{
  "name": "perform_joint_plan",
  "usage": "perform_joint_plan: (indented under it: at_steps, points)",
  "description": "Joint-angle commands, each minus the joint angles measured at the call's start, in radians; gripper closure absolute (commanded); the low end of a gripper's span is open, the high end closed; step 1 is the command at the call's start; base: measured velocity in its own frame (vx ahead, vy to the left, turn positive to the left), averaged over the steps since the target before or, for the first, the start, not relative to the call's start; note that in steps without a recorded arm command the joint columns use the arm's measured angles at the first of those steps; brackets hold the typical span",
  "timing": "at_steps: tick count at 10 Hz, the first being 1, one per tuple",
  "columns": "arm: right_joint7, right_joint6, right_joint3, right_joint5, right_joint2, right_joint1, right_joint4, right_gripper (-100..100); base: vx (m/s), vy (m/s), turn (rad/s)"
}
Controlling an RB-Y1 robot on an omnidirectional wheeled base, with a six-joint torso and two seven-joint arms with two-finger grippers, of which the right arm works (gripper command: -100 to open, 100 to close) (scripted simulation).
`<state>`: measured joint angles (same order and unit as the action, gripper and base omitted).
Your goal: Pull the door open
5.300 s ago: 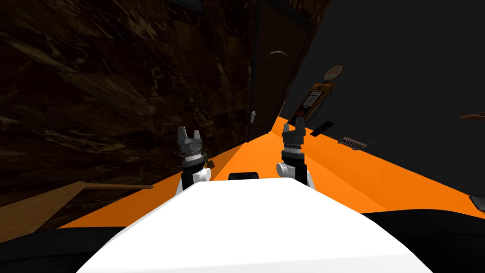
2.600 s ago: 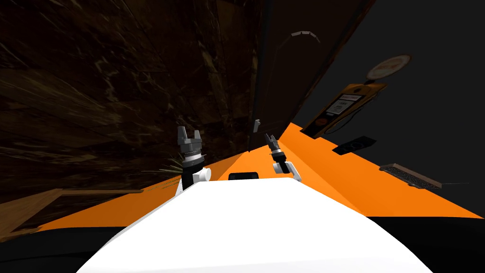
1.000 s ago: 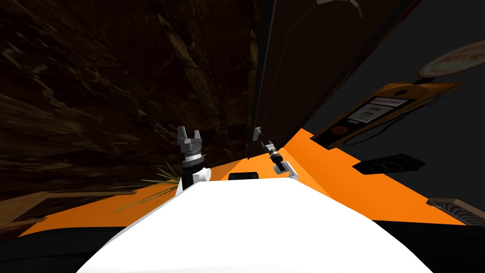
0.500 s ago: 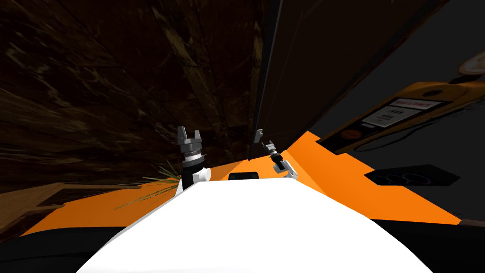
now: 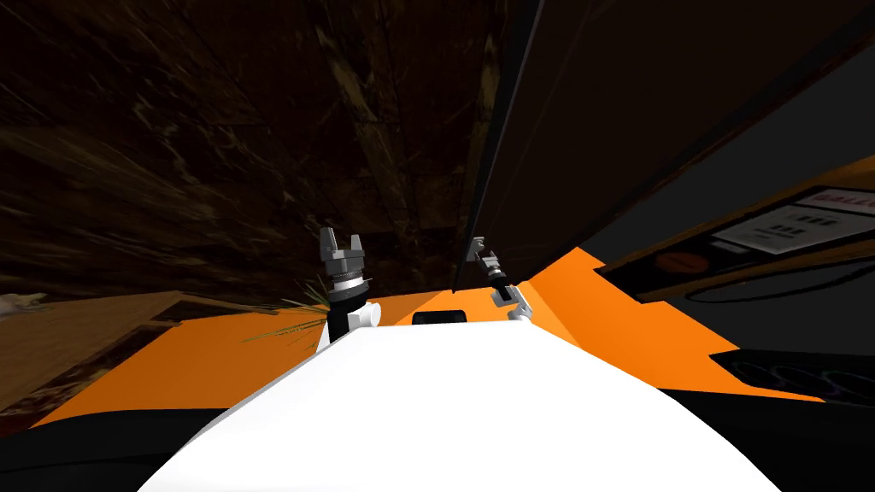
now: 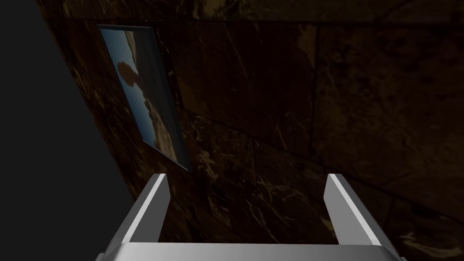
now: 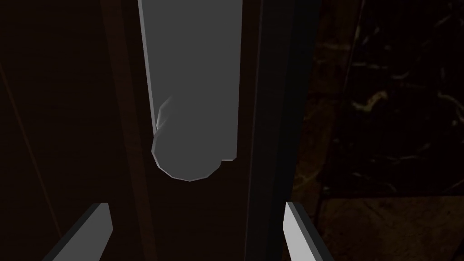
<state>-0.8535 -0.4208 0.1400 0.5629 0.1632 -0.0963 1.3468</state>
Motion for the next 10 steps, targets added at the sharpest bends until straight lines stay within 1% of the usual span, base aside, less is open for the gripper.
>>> perform_joint_plan:
  at_steps: [1,4,5,7,8,9,10]
  points:
    - [-0.025,0.012,0.031,-0.002,-0.020,0.030,-0.028,-100,0.026,-0.046,0.219]
    - [-0.064,0.030,0.082,-0.007,-0.055,0.071,-0.066,-100,0.025,-0.060,0.198]
    - [-0.085,0.040,0.111,-0.009,-0.075,0.093,-0.087,-100,0.018,-0.074,0.295]
    - [-0.106,0.050,0.139,-0.011,-0.095,0.115,-0.108,-100,0.009,-0.086,0.172]
    - [-0.094,0.049,0.126,-0.011,-0.086,0.105,-0.096,-100,0.001,-0.041,0.032]
    - [-0.094,0.049,0.126,-0.011,-0.086,0.105,-0.096,100,0.001,0.005,-0.029]
    - [-0.094,0.049,0.126,-0.011,-0.086,0.105,-0.096,100,0.001,0.015,-0.012]
